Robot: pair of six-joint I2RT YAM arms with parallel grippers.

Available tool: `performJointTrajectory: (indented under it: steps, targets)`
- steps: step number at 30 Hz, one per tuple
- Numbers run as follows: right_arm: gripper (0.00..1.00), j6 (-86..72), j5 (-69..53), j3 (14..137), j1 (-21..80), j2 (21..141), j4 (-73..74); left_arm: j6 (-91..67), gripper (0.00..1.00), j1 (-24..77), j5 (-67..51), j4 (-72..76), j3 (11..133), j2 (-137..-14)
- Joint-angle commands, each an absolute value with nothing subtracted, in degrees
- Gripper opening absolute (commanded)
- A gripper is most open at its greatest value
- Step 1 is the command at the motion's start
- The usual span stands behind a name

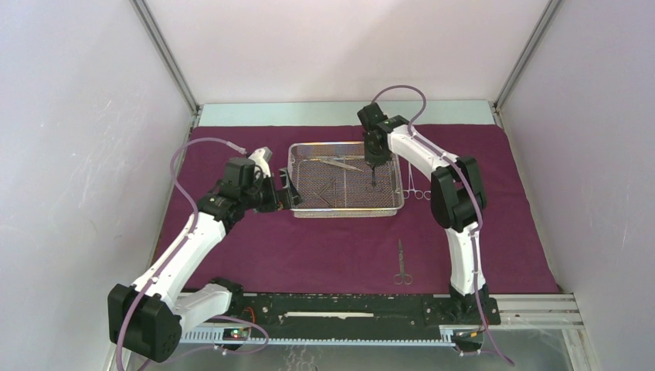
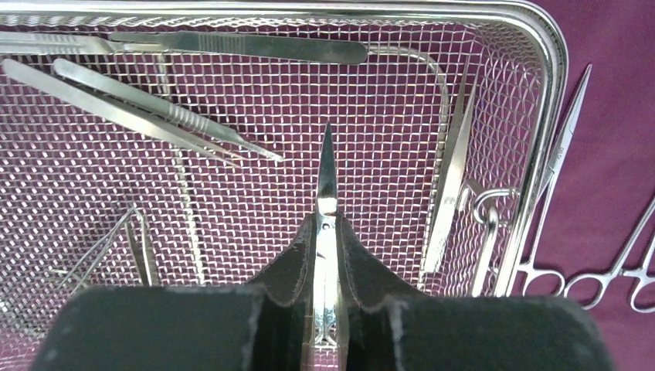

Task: Open and lay out the surgical kit
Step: Pick up the medical item from the container.

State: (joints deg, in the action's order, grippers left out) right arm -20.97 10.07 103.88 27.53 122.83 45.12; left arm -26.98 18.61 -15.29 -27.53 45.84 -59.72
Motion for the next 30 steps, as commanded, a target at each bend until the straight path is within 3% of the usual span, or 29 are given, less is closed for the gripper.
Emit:
performJointTrajectory:
  steps: [1, 13, 30]
  targets:
    - [0.05, -22.1, 11.3, 107.4, 28.5, 117.5, 47.0, -27.0, 1.0, 18.3, -16.0, -26.7, 45.0, -59.1]
    - [0.05, -23.9, 11.8, 106.0, 31.1, 111.0, 50.6, -27.0, 1.0, 18.3, -16.4, -26.7, 44.9, -57.9]
    - [0.06, -27.8, 11.8, 91.6, 35.4, 96.1, 51.8, -27.2, 1.0, 18.3, -17.0, -26.5, 44.5, -56.3]
